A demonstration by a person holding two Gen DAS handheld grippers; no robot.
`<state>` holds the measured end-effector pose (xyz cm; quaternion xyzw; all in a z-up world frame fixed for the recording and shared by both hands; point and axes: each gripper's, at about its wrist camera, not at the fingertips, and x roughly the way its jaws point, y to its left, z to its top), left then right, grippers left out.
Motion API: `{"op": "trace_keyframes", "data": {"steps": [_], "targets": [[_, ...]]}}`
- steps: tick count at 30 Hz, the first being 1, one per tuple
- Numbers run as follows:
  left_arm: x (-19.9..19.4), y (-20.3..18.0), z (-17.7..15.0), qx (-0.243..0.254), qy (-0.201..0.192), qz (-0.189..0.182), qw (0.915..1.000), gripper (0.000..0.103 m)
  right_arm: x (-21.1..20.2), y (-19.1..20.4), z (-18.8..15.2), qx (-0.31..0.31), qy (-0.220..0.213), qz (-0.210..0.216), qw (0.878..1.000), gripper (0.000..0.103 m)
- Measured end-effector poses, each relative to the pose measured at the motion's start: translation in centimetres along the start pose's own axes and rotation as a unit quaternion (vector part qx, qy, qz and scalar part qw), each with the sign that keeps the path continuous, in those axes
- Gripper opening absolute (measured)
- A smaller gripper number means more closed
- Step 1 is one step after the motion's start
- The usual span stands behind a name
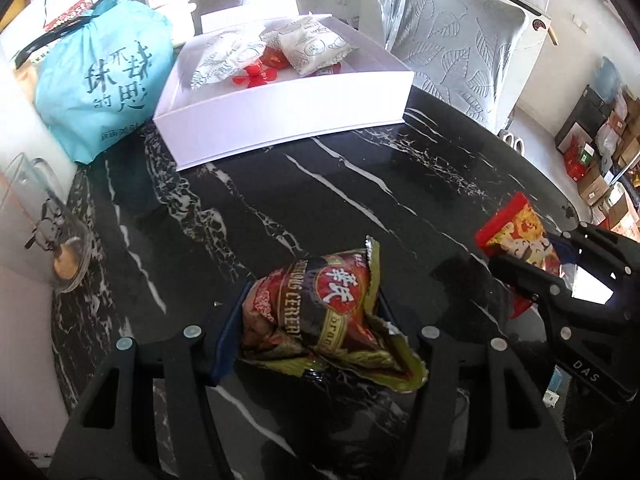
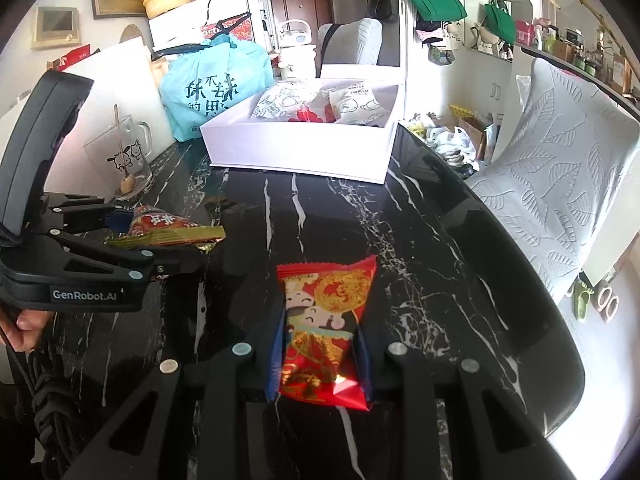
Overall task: Organize objects
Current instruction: 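Lift the red snack packet with the right tool while the left tool lifts the cereal bag, then carry the red snack packet over the box with the right tool while the left tool carries the cereal bag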
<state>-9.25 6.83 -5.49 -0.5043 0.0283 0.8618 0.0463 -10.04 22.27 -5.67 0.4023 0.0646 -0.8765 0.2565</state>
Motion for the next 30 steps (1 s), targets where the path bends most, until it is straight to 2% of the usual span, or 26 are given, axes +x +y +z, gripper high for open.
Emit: {"op": "trace_keyframes", "data": {"steps": [15, 30], "targets": [[-4.2, 0.2, 1.8, 0.009, -0.049, 0.022, 0.9985, 0.059, -1.5, 1.1, 3.0, -0.033, -0.011, 0.012, 0.999, 0.03], [-6.6, 2.1, 6.5, 0.002, -0.09, 0.025, 0.9956, 0.059, -2.2, 1.5, 8.5, -0.064, -0.035, 0.023, 0.997, 0.03]]}}
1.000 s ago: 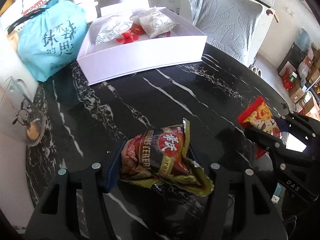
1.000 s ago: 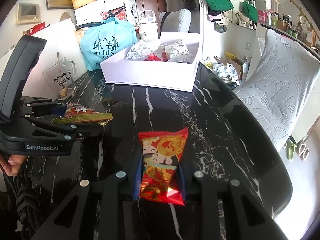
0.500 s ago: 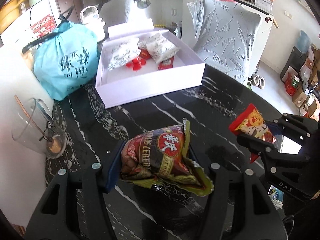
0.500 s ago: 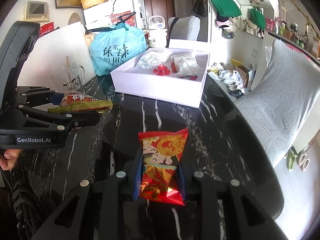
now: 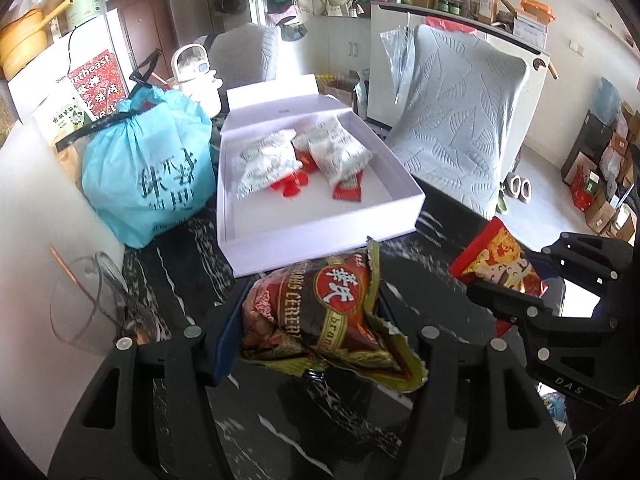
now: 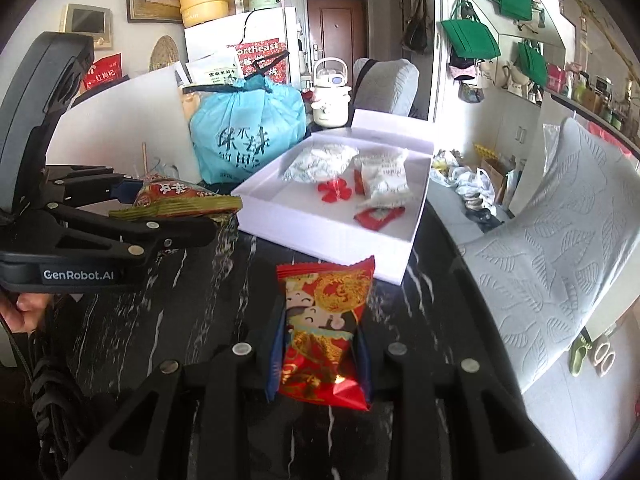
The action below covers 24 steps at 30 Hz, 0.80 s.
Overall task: Organize objects
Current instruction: 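Carry the red snack packet over the box with the right tool while the left tool carries the cereal bag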
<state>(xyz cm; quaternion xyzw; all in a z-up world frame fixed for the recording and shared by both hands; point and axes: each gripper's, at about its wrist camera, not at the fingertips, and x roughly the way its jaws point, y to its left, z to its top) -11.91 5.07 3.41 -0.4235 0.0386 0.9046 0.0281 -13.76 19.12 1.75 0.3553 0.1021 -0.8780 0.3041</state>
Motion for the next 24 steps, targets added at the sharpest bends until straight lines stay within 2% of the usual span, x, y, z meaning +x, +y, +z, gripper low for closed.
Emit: {"op": "trace_keyframes", "data": {"steps": [16, 24], "targets": [[3.7, 2.3, 4.3, -0.006, -0.006, -0.004, 1.0, 0.059, 3.4, -1.9, 4.8, -0.007, -0.003, -0.006, 1.0, 0.03], [5.4, 3.9, 6.5, -0.016, -0.015, -0.004, 0.9998, 0.059, 4.7, -2.5, 7.9, -0.016, -0.021, -0.006, 1.0, 0.03]]}}
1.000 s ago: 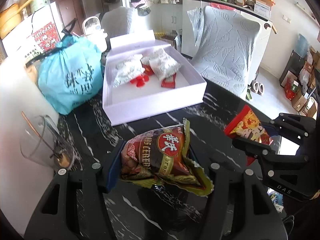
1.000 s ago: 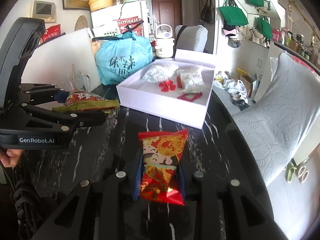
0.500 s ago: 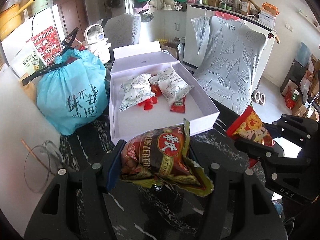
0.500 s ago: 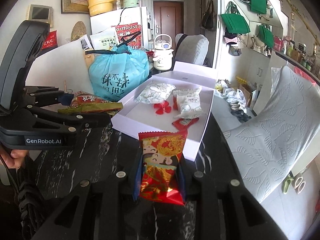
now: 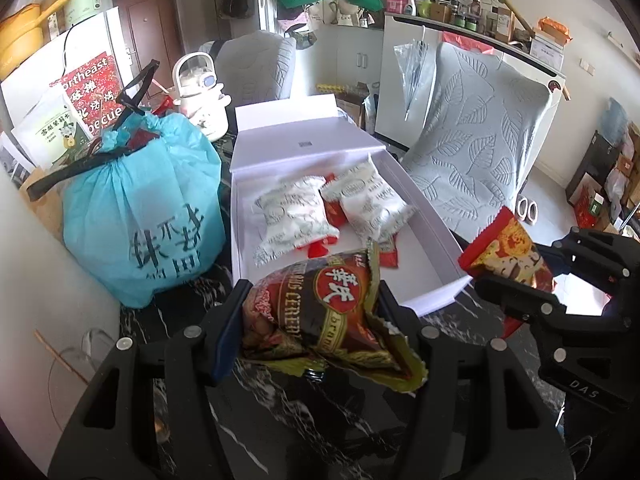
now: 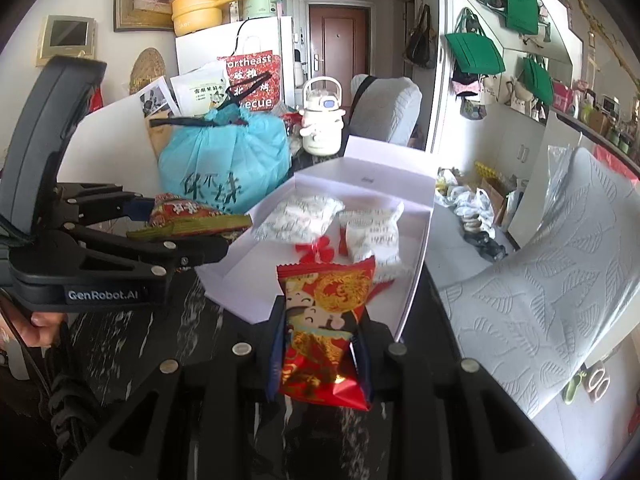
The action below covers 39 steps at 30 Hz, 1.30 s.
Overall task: Organize objects
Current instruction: 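Carry the red snack packet over the box with the right tool while the left tool carries the cereal bag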
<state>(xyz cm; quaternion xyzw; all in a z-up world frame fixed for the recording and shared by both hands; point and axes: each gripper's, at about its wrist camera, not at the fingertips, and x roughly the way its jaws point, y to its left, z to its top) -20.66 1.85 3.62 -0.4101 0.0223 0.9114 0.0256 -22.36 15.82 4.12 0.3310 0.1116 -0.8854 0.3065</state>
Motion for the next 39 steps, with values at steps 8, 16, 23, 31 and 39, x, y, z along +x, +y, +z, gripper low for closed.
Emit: {"op": "trace_keyframes", "data": {"steps": [8, 16, 23, 31, 39], "targets": [[2.2, 1.1, 2.9, 0.008, -0.012, -0.001, 0.9999, 0.059, 1.7, -0.8, 3.7, -0.011, -0.016, -0.007, 1.0, 0.03], [4.2, 1.9, 5.4, 0.01, -0.019, 0.002, 0.9998, 0.059, 4.2, -2.2, 6.6, -0.01, -0.019, -0.007, 1.0, 0.03], [6.4, 2.5, 7.0, 0.005, -0.027, 0.018, 0.9995, 0.059, 6.9, -4.0, 8.9, -0.01, -0.015, 0.003, 1.0, 0.03], [9.0, 2.2, 8.1, 0.014, -0.028, 0.025, 0.9992, 0.059, 11.3, -6.6, 10.9, -0.009, 0.008, 0.013, 1.0, 0.03], [12.6, 1.1, 9.3, 0.033, -0.009, 0.041, 0.9986, 0.059, 14.9, -8.6, 11.0, 0.004, 0.038, 0.029, 0.999, 0.03]]}}
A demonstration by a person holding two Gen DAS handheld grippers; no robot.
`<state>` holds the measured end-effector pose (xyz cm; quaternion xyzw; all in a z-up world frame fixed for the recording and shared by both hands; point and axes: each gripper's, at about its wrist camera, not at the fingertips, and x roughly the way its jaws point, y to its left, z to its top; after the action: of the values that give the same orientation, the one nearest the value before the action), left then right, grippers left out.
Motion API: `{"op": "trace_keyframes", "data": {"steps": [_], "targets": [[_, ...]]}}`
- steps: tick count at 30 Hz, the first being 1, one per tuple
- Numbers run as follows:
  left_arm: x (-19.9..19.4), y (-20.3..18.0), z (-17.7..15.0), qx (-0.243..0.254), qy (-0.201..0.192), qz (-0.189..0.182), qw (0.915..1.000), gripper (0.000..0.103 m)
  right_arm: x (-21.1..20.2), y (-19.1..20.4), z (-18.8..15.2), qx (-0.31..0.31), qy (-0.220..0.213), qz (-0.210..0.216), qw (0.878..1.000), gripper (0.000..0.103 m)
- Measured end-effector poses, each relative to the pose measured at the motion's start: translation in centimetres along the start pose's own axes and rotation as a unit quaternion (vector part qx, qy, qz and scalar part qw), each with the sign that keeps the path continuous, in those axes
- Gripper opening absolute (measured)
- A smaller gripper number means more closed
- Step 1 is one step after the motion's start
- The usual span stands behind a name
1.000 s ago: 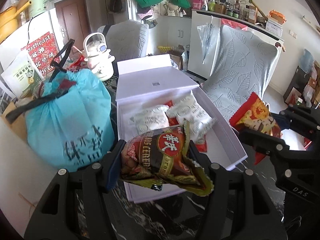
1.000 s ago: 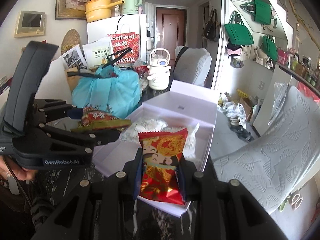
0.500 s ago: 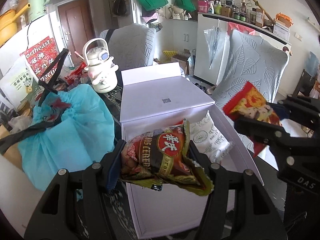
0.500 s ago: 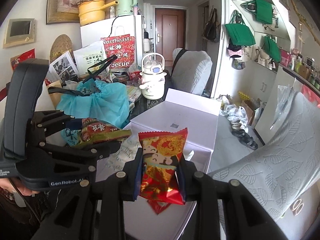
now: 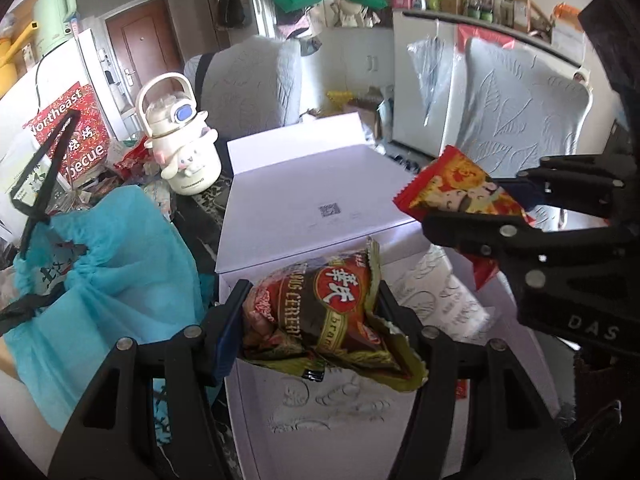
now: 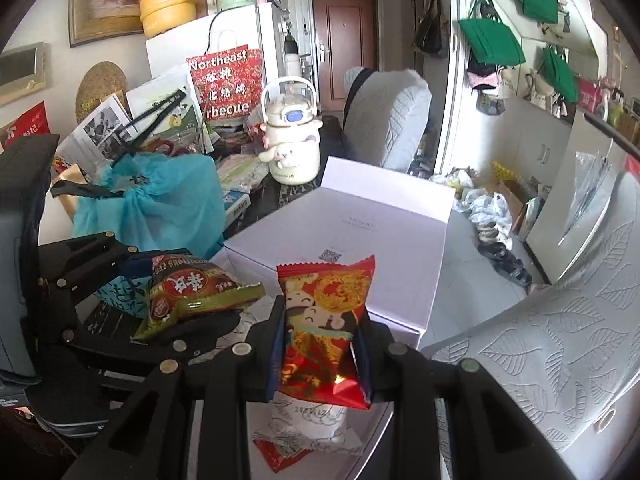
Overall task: Organize objects
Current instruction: 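Carry the red snack packet over the box with the right tool while the left tool carries the cereal bag, then release the red packet into the box with the right tool while the left tool drops the cereal bag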
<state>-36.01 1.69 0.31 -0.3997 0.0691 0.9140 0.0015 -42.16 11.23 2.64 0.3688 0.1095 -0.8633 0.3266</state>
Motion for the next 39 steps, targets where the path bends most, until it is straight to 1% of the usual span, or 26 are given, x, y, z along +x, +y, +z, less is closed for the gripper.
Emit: {"op": "trace_keyframes", "data": {"steps": [4, 6, 10, 14, 19, 21, 23, 26, 28, 30, 33, 39], "targets": [[1.4, -0.1, -0.1, -0.004, 0.01, -0.001, 0.9999, 0.059, 1.3, -0.7, -0.6, 0.002, 0.016, -0.003, 1.0, 0.03], [2.0, -0.3, -0.2, -0.003, 0.003, 0.013, 0.9999, 0.059, 1.9, -1.1, -0.9, 0.006, 0.024, 0.007, 1.0, 0.03], [2.5, -0.4, -0.3, -0.004, 0.002, 0.008, 1.0, 0.059, 3.0, -1.8, -1.5, 0.012, 0.039, 0.012, 0.999, 0.03], [3.1, -0.4, -0.5, -0.004, 0.006, 0.018, 0.9998, 0.059, 4.0, -2.4, -2.0, 0.021, 0.054, 0.027, 0.998, 0.03], [3.9, -0.3, -0.8, -0.012, 0.019, 0.01, 0.9997, 0.059, 4.8, -2.7, -2.6, 0.024, 0.067, 0.04, 0.997, 0.03], [4.0, -0.5, -0.9, -0.012, 0.021, 0.012, 0.9996, 0.059, 5.0, -2.5, -2.8, 0.018, 0.073, 0.041, 0.996, 0.03], [4.4, -0.7, -1.1, -0.009, 0.029, 0.006, 0.9995, 0.059, 5.5, -2.1, -3.0, 0.008, 0.082, 0.036, 0.996, 0.03], [5.1, -0.9, -1.4, -0.006, 0.049, -0.002, 0.9988, 0.06, 5.8, -2.1, -3.2, 0.007, 0.087, 0.036, 0.996, 0.03], [6.0, -0.7, -1.6, -0.011, 0.077, -0.016, 0.9968, 0.061, 5.8, -2.1, -3.3, 0.006, 0.09, 0.04, 0.995, 0.03], [6.0, -0.5, -1.7, -0.015, 0.079, -0.024, 0.9964, 0.061, 5.8, -2.0, -3.5, 0.001, 0.093, 0.038, 0.995, 0.03], [6.0, -0.8, -1.8, -0.004, 0.08, -0.022, 0.9966, 0.061, 5.8, -1.9, -3.5, -0.003, 0.095, 0.038, 0.995, 0.03], [5.8, -0.6, -1.5, -0.015, 0.075, -0.022, 0.9968, 0.062, 5.6, -1.8, -3.4, -0.003, 0.1, 0.035, 0.994, 0.031]]}}
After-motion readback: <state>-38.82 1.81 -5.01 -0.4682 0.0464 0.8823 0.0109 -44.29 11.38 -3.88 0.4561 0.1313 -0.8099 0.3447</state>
